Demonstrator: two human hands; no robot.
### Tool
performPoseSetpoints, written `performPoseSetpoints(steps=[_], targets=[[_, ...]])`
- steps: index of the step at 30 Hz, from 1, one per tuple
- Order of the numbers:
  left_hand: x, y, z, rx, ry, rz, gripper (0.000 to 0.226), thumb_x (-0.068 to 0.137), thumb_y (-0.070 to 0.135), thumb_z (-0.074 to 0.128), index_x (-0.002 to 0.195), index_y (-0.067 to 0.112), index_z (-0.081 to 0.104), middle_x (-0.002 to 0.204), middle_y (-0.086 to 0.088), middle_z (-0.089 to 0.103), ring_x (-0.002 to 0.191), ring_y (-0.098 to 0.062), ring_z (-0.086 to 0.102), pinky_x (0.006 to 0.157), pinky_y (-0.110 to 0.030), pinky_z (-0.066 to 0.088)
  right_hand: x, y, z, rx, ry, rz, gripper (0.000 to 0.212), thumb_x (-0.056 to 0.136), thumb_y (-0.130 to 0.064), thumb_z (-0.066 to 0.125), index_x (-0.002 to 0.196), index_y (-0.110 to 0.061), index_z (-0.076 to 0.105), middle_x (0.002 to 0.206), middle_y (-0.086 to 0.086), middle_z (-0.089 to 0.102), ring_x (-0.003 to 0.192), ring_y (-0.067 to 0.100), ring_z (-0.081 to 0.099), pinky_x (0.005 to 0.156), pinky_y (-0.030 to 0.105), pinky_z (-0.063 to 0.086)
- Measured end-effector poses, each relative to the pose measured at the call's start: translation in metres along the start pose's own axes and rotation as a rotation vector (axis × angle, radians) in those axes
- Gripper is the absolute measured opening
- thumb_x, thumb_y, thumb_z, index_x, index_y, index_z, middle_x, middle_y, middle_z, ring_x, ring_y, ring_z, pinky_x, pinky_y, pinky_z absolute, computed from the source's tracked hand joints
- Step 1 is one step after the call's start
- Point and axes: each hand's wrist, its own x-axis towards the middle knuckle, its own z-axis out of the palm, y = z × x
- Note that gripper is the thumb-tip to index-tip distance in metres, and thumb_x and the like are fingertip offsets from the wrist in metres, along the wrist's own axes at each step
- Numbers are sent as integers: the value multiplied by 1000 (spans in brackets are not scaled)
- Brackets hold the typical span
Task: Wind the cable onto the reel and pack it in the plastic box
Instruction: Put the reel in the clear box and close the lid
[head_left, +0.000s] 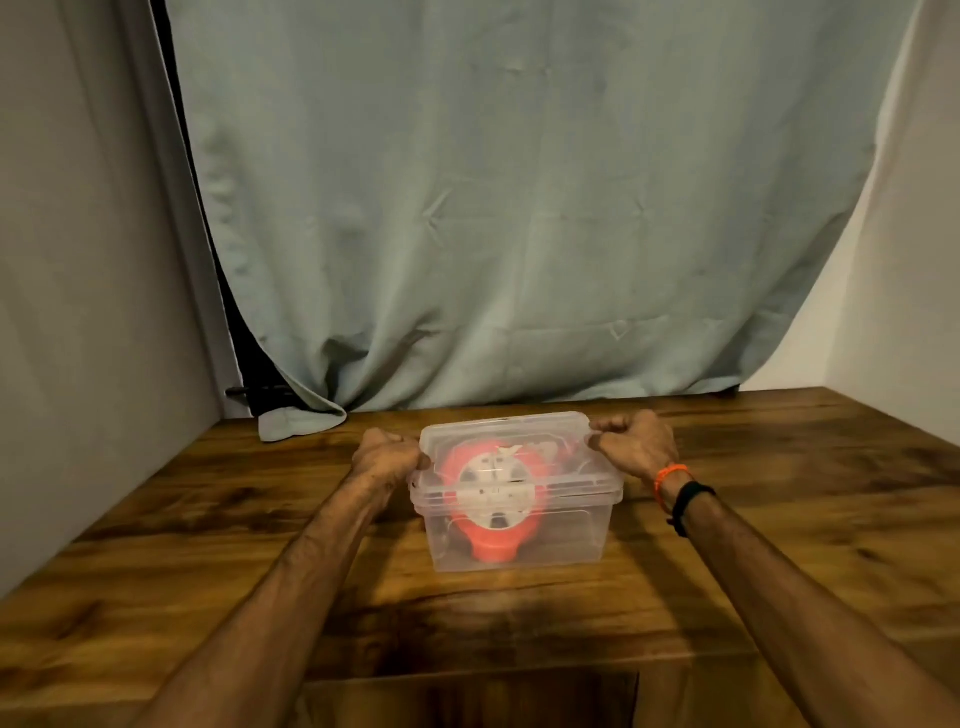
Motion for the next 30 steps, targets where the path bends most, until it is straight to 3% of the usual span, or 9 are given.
performPoseSetpoints(steps=[7, 11, 13, 15, 18, 24, 30], targets=[[0, -8, 1, 33, 16, 0, 36, 73, -5, 77, 107, 0, 67, 108, -19, 70, 103, -37, 68, 89, -51, 58, -3, 13, 8, 1, 10, 49, 22, 77, -20, 73, 99, -23, 75, 107, 1, 73, 101, 18, 65, 96, 27, 48], [4, -9, 4, 34, 65, 6, 34, 74, -3, 76, 107, 3, 66, 108, -17, 69, 101, -34, 67, 87, -50, 59, -1, 16, 9, 34, 30, 70, 7, 75, -20, 73, 79, -26, 73, 91, -4, 72, 93, 14, 64, 83, 19, 42], [6, -8, 9, 52, 73, 18, 30, 80, 1, 70, 109, 4, 64, 113, -16, 67, 102, -33, 66, 88, -50, 59, 3, 14, 8, 35, 2, 66, 4, 78, -25, 70, 76, -28, 70, 97, -3, 72, 97, 17, 64, 86, 22, 46], [4, -7, 14, 84, 85, 37, 26, 86, 9, 66, 110, 9, 59, 116, -13, 64, 104, -32, 64, 90, -49, 58, 5, 11, 10, 6, -60, 34, 16, 85, -31, 64, 98, -25, 72, 115, 2, 70, 109, 22, 61, 97, 29, 46], [2, -6, 23, 135, 74, 75, 31, 95, 20, 60, 123, 8, 57, 124, -15, 63, 110, -33, 62, 94, -47, 56, 9, 8, 15, -27, -169, 15, 39, 92, -34, 56, 129, -19, 59, 135, 5, 59, 123, 27, 54, 105, 33, 39], [6, -19, 30, 145, 33, 147, 39, 103, 25, 49, 138, 8, 53, 131, -15, 62, 108, -29, 63, 90, -40, 55, 12, 19, 22, -71, -230, -54, 47, 95, -30, 52, 141, -25, 46, 146, 0, 48, 132, 26, 47, 110, 35, 36], [6, -23, 31, 67, 30, 153, 35, 102, 20, 51, 134, 9, 56, 127, -12, 64, 95, -23, 61, 79, -32, 53, 13, 22, 24, 30, -246, -73, 49, 95, -23, 54, 142, -20, 44, 147, -2, 45, 133, 21, 45, 112, 32, 33]])
